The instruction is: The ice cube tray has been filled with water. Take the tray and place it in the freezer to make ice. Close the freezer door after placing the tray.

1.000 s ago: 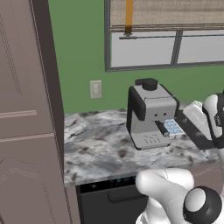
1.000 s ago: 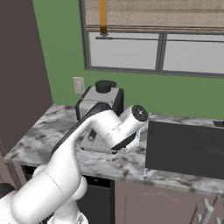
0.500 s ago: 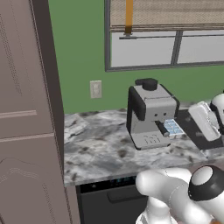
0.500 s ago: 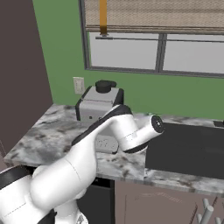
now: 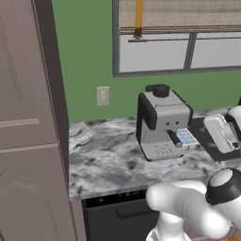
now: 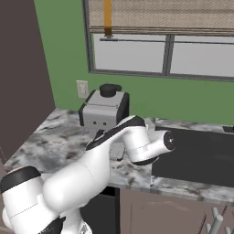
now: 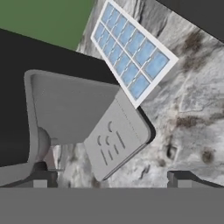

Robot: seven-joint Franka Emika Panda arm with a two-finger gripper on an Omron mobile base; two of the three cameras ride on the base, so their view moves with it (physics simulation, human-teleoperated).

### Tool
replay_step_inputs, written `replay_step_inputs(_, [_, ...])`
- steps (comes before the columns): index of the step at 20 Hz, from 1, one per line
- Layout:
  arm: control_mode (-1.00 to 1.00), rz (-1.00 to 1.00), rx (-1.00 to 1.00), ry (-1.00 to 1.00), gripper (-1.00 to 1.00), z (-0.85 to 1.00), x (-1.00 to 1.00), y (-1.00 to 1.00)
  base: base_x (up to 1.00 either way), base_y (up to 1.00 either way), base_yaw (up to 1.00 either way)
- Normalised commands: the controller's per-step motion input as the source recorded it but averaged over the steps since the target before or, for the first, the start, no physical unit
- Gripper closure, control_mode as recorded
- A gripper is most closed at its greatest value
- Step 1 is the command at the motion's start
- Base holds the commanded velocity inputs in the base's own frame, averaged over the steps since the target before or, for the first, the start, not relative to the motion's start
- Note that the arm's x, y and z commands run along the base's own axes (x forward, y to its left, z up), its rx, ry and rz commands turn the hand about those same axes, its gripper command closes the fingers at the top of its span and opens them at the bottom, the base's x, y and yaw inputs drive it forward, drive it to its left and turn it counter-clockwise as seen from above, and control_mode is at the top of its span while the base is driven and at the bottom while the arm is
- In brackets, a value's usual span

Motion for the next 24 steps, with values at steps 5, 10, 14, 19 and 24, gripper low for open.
replay_step_inputs(5, [-1.00,0.00,0.00,-0.03,-1.00,-0.22,0.38,-0.01,0.00,0.00,0.00])
replay_step_inputs(10, [-1.00,0.00,0.00,0.00,-1.00,-0.15,0.11,-0.32,0.00,0.00,0.00])
replay_step_inputs(14, [-1.00,0.00,0.00,0.00,-1.00,-0.13,0.13,-0.39,0.00,0.00,0.00])
replay_step_inputs(19, [-1.00,0.00,0.00,0.00,-1.00,-0.14,0.15,-0.18,0.00,0.00,0.00])
replay_step_inputs(24, [-1.00,0.00,0.00,0.00,-1.00,-0.19,0.13,0.00,0.00,0.00,0.00])
